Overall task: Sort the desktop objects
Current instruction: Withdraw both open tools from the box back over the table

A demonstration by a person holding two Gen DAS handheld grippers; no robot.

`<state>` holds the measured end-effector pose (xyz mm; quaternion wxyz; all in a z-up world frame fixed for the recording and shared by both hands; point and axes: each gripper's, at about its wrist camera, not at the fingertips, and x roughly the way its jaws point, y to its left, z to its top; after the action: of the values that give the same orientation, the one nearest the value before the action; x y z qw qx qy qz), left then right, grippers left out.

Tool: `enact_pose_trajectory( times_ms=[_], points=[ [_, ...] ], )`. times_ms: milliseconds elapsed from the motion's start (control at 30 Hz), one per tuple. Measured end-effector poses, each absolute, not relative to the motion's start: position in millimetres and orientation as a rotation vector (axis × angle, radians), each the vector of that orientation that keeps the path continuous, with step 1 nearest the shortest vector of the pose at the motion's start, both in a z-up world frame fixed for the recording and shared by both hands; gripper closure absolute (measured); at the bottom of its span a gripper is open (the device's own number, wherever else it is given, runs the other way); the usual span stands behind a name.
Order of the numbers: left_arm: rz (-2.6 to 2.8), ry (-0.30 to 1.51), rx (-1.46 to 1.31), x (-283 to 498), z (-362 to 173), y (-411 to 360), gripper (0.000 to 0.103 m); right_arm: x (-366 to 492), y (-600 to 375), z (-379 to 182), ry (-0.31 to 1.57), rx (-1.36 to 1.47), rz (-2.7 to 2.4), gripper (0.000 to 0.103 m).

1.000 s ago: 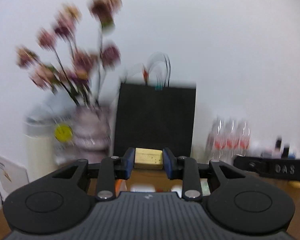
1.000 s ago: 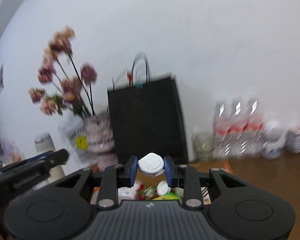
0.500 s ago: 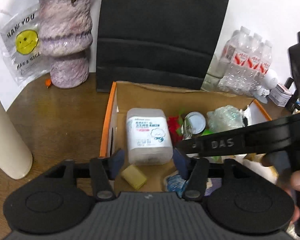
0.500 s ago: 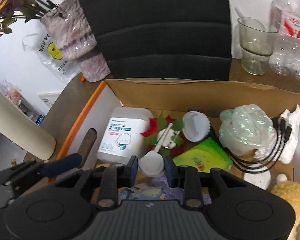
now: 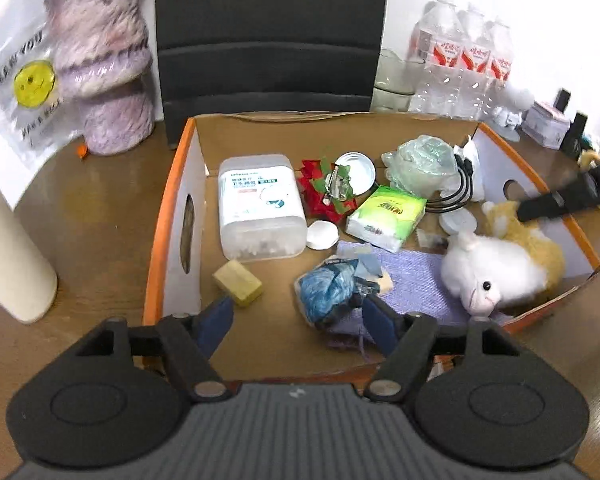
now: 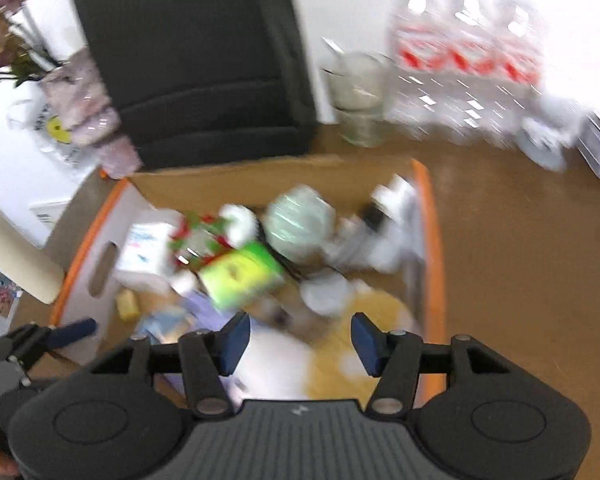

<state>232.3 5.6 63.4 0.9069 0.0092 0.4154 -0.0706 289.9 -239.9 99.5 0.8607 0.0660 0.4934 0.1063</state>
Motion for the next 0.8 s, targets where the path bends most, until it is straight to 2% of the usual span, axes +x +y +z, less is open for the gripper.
enact_pose_trajectory(
  times_ms=[100,200,267,500,567,600,633,700,800],
  points=[
    [-0.138,0.876,-0.011,228,66,7,0.038,273,-249,95,1.063,0.169,0.246,0.047],
    [-0.14,0.89,-0.01,226,67,6,0.038,267,-246,86,1.091,0.125,0.244,0.044],
    [-0.124,0.869,-0.007,225,71,7,0.029,266,-240,80,1.102,0.1,0.232,0.043],
    [-0.113,0.771,0.028,214,122,3,0.018,264,-235,109,1.06,0.119,0.236,0.042],
    [-0.093,0.766,0.011,217,143,3,0.01,261,-230,127,1.034,0.113,0.26,0.042],
    [-0.073,0.776,-0.005,218,151,1,0.002,259,-227,135,1.016,0.104,0.266,0.041],
    [-0.054,0.778,-0.023,218,158,1,0.0,256,-225,143,0.992,0.093,0.264,0.039],
    [-0.034,0.762,-0.04,212,169,0,0.0,247,-220,161,0.92,0.074,0.253,0.026],
    [0.05,0.596,-0.05,181,177,-3,0.0,222,-213,174,0.706,0.035,0.278,0.017]
  ],
)
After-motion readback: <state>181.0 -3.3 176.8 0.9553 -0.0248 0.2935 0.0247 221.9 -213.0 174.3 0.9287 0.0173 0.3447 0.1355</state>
